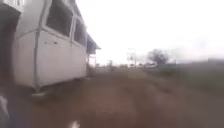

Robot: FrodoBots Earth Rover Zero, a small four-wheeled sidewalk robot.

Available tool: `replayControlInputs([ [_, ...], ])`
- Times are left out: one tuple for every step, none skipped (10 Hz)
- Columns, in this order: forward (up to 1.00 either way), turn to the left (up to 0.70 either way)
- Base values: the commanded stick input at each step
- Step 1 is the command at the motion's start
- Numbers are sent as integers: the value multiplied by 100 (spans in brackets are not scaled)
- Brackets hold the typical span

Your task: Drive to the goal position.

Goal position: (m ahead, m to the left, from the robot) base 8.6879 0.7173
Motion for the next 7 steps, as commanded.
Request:
replayControlInputs([
  [70,0],
  [70,0],
  [70,0],
  [70,0],
  [70,0],
  [70,0],
  [70,0],
])
